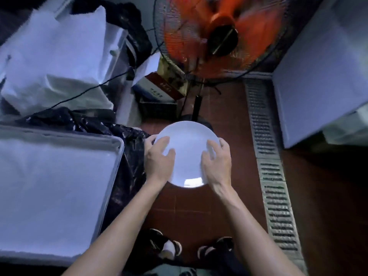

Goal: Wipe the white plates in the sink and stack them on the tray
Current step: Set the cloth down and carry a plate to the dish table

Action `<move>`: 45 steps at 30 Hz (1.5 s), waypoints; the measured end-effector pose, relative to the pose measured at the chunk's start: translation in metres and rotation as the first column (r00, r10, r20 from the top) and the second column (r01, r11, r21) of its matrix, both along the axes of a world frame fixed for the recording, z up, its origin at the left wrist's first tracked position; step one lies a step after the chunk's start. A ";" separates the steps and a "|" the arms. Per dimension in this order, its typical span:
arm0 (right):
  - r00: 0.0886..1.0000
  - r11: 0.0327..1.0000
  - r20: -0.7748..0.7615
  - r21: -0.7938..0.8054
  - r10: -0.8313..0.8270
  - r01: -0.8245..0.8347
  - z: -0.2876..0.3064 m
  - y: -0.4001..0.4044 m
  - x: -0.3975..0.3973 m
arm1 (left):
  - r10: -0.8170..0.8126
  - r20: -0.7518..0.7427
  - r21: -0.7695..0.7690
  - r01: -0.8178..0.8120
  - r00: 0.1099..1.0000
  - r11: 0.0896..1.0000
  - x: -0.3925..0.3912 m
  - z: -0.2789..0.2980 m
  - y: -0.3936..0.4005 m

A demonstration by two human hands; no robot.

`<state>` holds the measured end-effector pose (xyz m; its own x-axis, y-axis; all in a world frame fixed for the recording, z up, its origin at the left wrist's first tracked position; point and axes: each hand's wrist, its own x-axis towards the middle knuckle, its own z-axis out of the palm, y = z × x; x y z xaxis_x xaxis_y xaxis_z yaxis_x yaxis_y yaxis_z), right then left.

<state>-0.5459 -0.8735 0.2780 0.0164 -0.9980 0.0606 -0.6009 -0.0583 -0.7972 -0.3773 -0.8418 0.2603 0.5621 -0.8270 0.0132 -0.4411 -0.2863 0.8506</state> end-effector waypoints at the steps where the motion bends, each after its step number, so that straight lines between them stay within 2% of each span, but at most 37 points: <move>1: 1.000 1.000 -0.003 0.010 -0.021 0.021 -0.001 -0.001 -0.021 | -0.028 -0.005 0.004 0.028 1.000 1.000 -0.020 0.000 -0.006; 8: 0.973 0.967 0.006 0.106 -0.232 0.230 -0.015 -0.003 -0.178 | -0.195 -0.034 0.048 0.197 0.980 0.979 -0.173 0.007 -0.037; 12: 0.948 0.944 0.015 0.102 -0.318 0.315 -0.013 -0.004 -0.270 | -0.262 -0.048 0.052 0.264 0.964 0.963 -0.268 0.009 -0.051; 21: 0.795 0.795 0.023 0.048 -0.606 0.605 0.003 0.019 -0.456 | -0.532 0.044 -0.013 0.533 0.846 0.846 -0.469 0.021 -0.078; 31: 0.508 0.506 -0.005 0.076 -0.861 0.859 0.005 0.064 -0.638 | -0.838 0.046 0.025 0.838 0.543 0.545 -0.688 0.017 -0.091; 38: 0.301 0.297 -0.029 0.110 -0.953 0.949 -0.005 0.076 -0.768 | -0.939 -0.009 0.029 0.939 0.344 0.343 -0.849 -0.004 -0.103; 45: 0.113 0.108 -0.042 0.099 -0.993 0.989 0.007 0.092 -0.884 | -0.994 0.013 0.023 0.993 0.112 0.112 -0.997 0.009 -0.105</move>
